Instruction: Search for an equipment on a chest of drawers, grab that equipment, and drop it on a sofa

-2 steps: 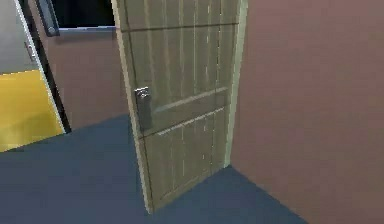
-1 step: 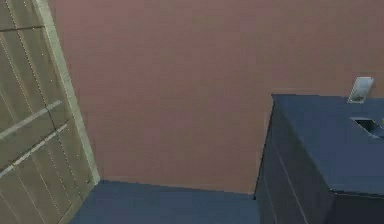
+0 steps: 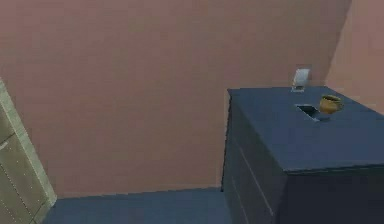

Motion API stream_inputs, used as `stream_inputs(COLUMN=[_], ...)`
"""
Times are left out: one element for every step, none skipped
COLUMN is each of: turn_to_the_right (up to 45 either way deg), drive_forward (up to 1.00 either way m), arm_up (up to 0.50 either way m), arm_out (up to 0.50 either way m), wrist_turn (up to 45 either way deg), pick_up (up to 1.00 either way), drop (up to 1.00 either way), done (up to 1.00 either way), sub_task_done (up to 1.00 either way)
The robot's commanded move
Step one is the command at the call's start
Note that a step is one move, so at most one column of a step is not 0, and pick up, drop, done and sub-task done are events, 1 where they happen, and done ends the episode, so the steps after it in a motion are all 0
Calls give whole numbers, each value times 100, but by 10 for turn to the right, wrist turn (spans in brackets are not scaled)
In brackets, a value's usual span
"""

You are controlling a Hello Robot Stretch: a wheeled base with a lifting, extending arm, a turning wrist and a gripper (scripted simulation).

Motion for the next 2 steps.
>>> stream_inputs(turn_to_the_right=[0,-330], drive_forward=[50,0], arm_up=[0,0], arm_out=[0,0], wrist_turn=[0,0], pick_up=[0,0], drop=[0,0], done=[0,0], sub_task_done=[0,0])
